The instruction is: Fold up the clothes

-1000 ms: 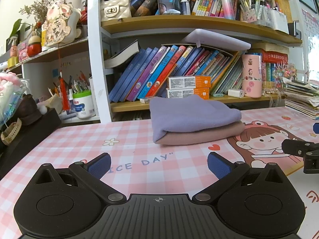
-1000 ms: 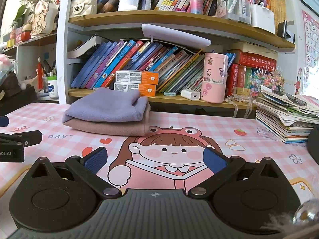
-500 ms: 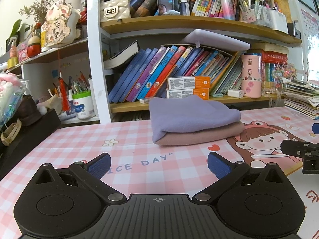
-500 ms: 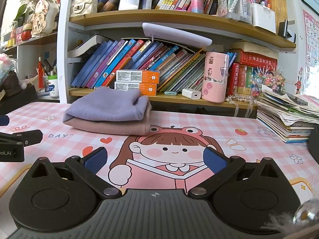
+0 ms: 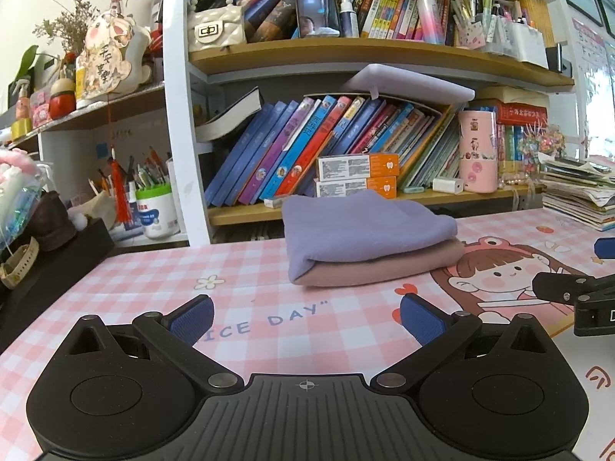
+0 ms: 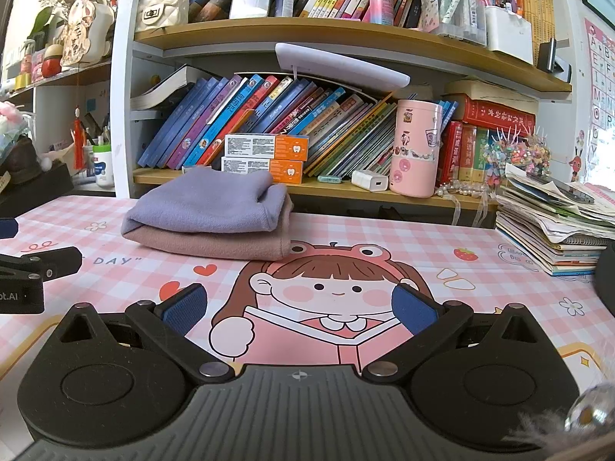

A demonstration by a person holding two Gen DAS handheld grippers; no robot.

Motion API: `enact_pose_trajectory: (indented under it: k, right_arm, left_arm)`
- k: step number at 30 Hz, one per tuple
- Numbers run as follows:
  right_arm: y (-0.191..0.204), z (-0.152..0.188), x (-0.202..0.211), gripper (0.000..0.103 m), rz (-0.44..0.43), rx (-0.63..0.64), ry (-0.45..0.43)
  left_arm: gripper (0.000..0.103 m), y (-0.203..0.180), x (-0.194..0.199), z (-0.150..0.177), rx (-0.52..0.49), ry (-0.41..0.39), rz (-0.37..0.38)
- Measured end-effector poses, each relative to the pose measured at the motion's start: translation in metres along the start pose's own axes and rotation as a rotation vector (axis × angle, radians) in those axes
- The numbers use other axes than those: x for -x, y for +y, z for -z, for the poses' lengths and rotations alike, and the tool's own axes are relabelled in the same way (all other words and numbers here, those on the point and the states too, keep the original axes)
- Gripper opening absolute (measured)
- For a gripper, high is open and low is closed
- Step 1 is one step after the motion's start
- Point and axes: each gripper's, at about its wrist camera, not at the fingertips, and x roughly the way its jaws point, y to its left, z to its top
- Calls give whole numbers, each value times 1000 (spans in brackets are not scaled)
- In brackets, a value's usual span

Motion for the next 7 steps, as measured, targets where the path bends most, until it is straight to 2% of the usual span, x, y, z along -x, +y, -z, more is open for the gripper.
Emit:
enact_pose_trajectory:
  k: [7]
  right_arm:
    - [1,1,-1,103,0,2,2]
  left_arm:
    - [103,0,1,0,-4,-3,6]
